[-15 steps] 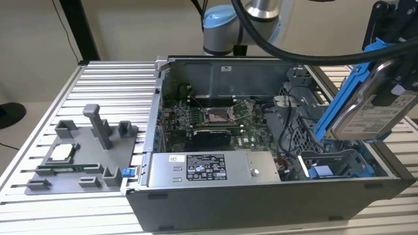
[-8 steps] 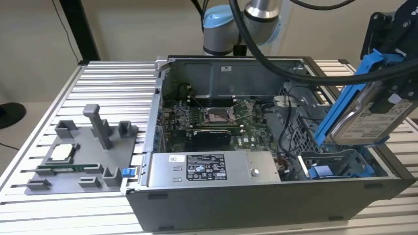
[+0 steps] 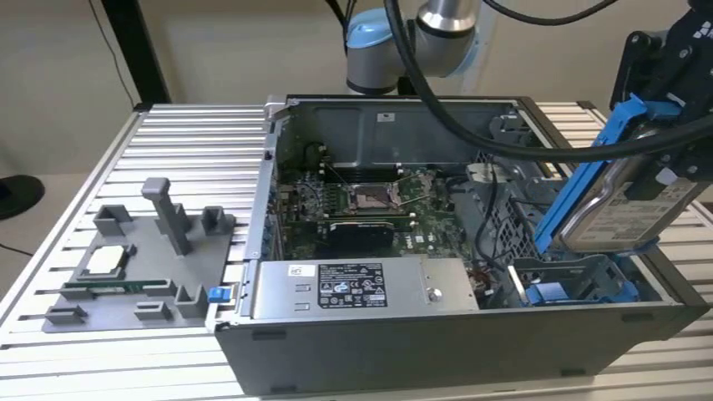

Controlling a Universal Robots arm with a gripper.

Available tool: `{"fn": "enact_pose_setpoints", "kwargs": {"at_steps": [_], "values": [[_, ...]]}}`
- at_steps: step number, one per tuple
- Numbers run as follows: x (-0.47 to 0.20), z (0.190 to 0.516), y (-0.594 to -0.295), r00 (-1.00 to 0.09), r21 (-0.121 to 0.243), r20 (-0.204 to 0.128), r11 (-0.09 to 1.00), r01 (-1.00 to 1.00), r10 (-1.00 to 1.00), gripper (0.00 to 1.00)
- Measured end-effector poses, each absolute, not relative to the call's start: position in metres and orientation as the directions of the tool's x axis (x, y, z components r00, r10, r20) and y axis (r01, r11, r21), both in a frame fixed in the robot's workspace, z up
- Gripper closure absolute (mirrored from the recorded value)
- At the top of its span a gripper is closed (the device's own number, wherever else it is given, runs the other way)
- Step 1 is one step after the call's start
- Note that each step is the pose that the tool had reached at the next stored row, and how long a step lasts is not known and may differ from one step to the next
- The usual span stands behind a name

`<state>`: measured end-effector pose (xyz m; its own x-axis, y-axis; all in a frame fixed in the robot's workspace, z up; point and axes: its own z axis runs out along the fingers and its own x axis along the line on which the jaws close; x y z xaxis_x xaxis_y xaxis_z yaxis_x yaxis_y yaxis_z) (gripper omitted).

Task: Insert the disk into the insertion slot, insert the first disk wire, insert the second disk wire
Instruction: 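Insert the disk into the insertion slot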

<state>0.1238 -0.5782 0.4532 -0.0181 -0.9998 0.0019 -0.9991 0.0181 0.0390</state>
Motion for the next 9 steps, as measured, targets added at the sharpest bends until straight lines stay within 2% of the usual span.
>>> {"fn": "enact_pose_setpoints", "kwargs": {"at_steps": [9], "values": [[0.124, 0.437, -0.578, -0.018, 0.039, 0.001, 0.018, -0.999, -1.000, 1.00]]}}
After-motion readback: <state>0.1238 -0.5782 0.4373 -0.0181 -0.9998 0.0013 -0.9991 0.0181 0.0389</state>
